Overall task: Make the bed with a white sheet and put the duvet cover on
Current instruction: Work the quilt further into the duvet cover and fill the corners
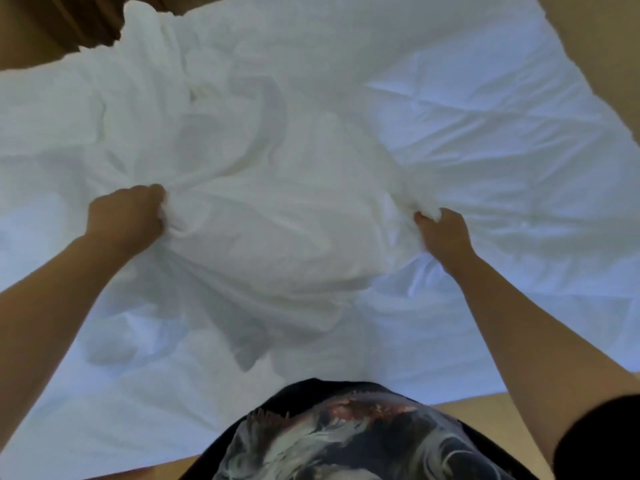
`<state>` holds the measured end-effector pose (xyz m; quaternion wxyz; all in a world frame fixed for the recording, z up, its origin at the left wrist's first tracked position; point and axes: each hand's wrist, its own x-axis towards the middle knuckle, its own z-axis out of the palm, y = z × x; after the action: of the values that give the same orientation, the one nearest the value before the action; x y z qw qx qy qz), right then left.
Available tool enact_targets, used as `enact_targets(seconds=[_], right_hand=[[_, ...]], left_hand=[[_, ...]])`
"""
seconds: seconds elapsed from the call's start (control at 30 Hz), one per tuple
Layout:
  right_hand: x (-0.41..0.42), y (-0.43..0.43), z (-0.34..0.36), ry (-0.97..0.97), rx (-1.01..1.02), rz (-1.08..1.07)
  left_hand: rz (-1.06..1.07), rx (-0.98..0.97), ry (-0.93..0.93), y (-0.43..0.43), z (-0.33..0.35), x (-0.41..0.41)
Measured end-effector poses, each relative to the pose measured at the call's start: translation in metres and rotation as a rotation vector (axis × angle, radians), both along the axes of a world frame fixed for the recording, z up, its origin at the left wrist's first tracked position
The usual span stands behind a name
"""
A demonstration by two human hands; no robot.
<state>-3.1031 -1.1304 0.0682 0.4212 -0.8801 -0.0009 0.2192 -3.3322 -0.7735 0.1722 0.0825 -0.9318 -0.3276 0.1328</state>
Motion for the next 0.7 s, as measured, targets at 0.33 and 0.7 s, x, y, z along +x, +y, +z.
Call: enact_targets(seconds=[0.33, 0.7], right_hand=[[-0.023, 0.004, -0.015, 0.142, 0.150, -0.091], [-0.037, -0.001, -0.018, 0.292, 0.291, -0.141]], left_hand=[[-0.063, -0.247, 0.484, -0.103, -0.008, 0.049], [-0.468, -0.016, 0.494, -0.215, -0.147, 0.101]])
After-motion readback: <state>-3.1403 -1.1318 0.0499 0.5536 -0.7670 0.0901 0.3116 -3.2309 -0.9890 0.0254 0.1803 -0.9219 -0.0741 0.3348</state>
